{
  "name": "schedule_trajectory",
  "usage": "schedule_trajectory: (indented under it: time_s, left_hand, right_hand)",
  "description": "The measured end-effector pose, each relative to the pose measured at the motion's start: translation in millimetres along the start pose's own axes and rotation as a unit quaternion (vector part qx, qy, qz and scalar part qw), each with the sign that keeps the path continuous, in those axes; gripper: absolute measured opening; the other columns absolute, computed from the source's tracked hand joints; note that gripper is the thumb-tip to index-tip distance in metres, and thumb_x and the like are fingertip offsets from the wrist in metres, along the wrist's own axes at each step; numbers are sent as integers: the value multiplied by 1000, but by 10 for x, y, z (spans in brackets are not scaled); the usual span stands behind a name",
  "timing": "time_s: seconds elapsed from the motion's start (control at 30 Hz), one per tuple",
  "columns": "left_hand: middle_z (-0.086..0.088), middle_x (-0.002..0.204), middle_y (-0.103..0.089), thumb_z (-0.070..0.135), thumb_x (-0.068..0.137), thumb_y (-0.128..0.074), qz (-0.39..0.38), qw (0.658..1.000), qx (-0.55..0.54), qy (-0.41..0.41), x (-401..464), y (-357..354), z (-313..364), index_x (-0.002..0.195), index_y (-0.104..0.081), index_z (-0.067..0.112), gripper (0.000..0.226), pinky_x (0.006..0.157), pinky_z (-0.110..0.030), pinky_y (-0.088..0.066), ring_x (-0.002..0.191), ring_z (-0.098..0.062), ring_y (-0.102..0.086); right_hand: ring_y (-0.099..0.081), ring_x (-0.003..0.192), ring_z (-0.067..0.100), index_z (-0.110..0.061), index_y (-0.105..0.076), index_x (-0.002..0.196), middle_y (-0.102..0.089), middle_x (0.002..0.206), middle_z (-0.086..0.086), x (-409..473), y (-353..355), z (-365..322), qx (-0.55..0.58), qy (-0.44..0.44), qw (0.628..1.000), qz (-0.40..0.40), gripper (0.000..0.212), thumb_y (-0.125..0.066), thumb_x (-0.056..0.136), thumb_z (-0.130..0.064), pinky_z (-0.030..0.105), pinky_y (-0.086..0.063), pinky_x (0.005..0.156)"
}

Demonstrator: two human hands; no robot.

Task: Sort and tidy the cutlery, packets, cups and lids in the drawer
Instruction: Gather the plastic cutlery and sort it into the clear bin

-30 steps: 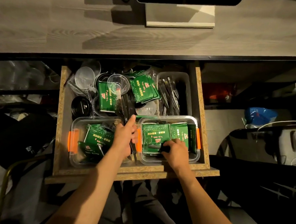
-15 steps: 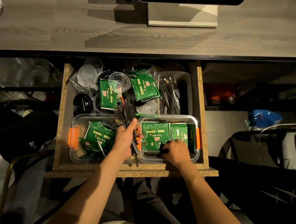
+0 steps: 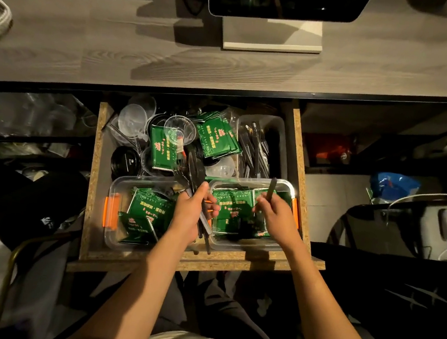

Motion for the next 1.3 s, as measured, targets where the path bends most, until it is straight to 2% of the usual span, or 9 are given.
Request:
schedule_trajectory:
  time_s: [0.1,0.23,0.53,0.63,0.73,0.8,0.93,1.1,1.3]
  left_hand:
    - [-12,81,-70,22,102,-55,-15,1000,-14,2,-1,-132,-12,105,-61,4,19,56,-32,-60,66,-24,-72]
    - [-12,102,-74,21,102,-54,-34,999,-3,16,-17,-292,-56,118,-60,3,24,56,-29,-58,75,-16,-75]
    - [-12,102,-76,14,102,-53,-63,997,20,43,9,-356,-104,112,-65,7,17,85,-40,-58,99,-24,-72]
    - [-20,113,-71,26,89,-71,-20,999,16,38,72,-262,-92,125,-52,4,46,93,-55,-54,105,-33,-70]
    - [-14,101,-72,30,90,-70,3,1000,-16,27,72,-225,-59,114,-54,5,38,88,-52,-57,92,-28,-72]
    - [-3,76,-65,21,99,-60,10,996,-85,8,67,-198,39,97,-53,7,15,72,-39,-57,67,-18,-65]
    - [3,64,-51,18,101,-55,41,982,-180,-43,119,1,268,92,-44,13,16,50,-27,-43,50,-10,-45]
    - [3,59,-45,15,98,-61,52,980,-183,-56,18,-45,326,81,-48,14,21,40,-22,-37,43,-9,-41]
    - [0,56,-46,21,98,-61,39,988,-146,-9,14,-71,183,78,-44,13,27,40,-23,-37,40,-13,-42]
  right_hand:
    - [-54,59,11,-18,-55,88,-54,68,-3,-60,-76,-236,168,-32,985,-13,20,-44,104,-21,31,-52,60]
    - [-35,43,9,-18,-60,92,-44,56,-6,-75,-423,-366,261,-80,959,-79,19,-45,104,-23,23,-27,40]
    - [-30,36,7,-21,-51,75,-39,44,-12,-190,-774,-346,164,-134,960,-180,35,-39,106,-32,21,-21,37]
    - [-33,42,8,-26,-60,75,-41,52,-8,-136,-700,-235,110,-132,974,-148,42,-37,104,-47,21,-25,42]
    - [-59,80,8,-28,-72,100,-60,85,-11,-40,-606,-268,97,-98,987,-88,39,-33,105,-32,28,-51,75]
    - [-63,91,26,-24,-69,86,-65,89,2,9,-517,-197,89,-101,990,-30,36,-37,103,-25,45,-51,88]
    - [-64,90,26,-11,-67,94,-69,89,10,-115,-410,100,256,-197,943,82,40,-36,105,-32,40,-51,88]
    - [-61,91,20,-10,-62,117,-70,99,5,-268,-998,-12,402,-239,884,8,49,-29,105,-45,31,-48,70]
    - [-65,66,12,-11,-62,105,-71,77,3,-118,-1063,-60,456,-250,853,43,43,-29,107,-38,23,-48,60]
Point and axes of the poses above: each hand's wrist, its own x-axis towards the middle knuckle, its own y-axis out of the back of the hand, z = x × y, the point moved 10 cm from there along x, towards the middle knuckle
